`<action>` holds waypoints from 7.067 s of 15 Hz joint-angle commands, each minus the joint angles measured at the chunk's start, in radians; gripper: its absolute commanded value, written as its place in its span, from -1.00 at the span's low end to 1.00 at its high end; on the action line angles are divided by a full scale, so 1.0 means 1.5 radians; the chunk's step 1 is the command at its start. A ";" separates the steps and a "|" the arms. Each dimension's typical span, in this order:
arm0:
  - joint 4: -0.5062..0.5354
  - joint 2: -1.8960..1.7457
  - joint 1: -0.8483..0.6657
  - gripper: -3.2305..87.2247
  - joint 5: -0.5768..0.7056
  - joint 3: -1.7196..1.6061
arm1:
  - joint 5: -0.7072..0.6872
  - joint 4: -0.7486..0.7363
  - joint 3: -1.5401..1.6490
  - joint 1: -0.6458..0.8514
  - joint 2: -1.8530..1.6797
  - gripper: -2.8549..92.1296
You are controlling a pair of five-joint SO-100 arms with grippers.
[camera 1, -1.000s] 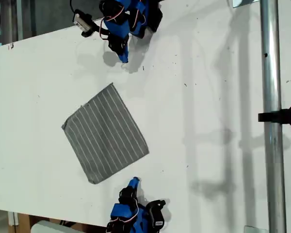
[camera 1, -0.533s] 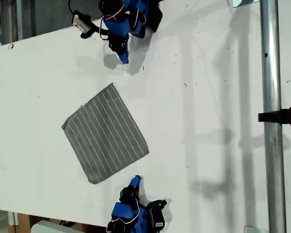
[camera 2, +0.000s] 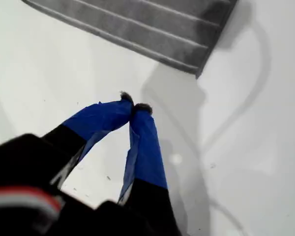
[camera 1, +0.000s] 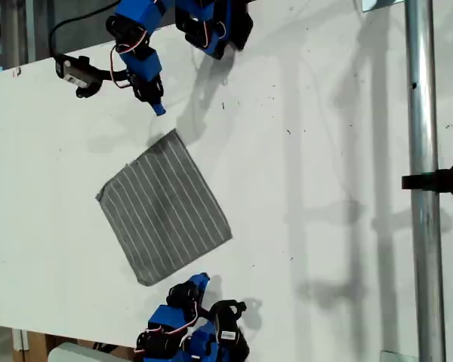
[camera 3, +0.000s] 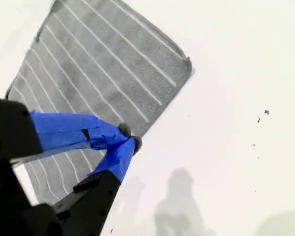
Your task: Grasp corners of a towel and fold twice.
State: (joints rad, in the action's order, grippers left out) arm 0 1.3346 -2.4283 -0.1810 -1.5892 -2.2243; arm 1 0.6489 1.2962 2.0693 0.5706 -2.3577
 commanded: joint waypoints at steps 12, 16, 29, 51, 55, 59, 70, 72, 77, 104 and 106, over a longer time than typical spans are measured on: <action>0.119 0.257 0.065 -0.25 0.096 0.399 | -0.317 0.072 -0.371 0.092 0.373 -0.37; 0.129 0.260 0.064 -0.23 0.097 0.388 | -0.337 0.016 -0.350 0.090 0.457 -0.33; 0.089 0.265 0.019 -0.24 0.107 0.322 | -0.417 -0.146 -0.369 0.090 0.784 -0.62; 0.039 0.934 -0.047 -0.17 0.162 0.699 | -0.426 -0.150 -0.367 0.071 0.784 -0.94; 0.098 1.042 -0.043 -0.47 0.155 0.814 | -0.427 -0.151 -0.365 0.072 0.783 -0.94; 0.114 1.046 -0.046 -0.99 0.171 0.815 | -0.428 -0.152 -0.365 0.072 0.783 -0.94; 0.209 0.861 0.188 -0.99 0.164 0.823 | -0.069 0.017 -0.181 -0.245 0.348 -0.94; 0.209 0.822 0.260 -0.99 0.115 0.819 | 0.033 0.032 -0.154 -0.353 0.290 -0.94; 0.210 0.717 0.270 -0.99 0.058 0.781 | 0.041 -0.014 -0.196 -0.357 0.299 -0.94; 0.043 0.454 -0.156 -0.76 0.205 0.208 | -0.234 -0.177 -0.548 0.036 0.884 -0.94; 0.049 0.454 -0.150 -0.65 0.198 0.199 | -0.237 -0.167 -0.548 0.042 0.883 -0.94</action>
State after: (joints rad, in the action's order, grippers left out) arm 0 1.3867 -1.7319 -0.4188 -1.2809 -1.9267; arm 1 0.3053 1.0354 1.2947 0.6013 -1.0201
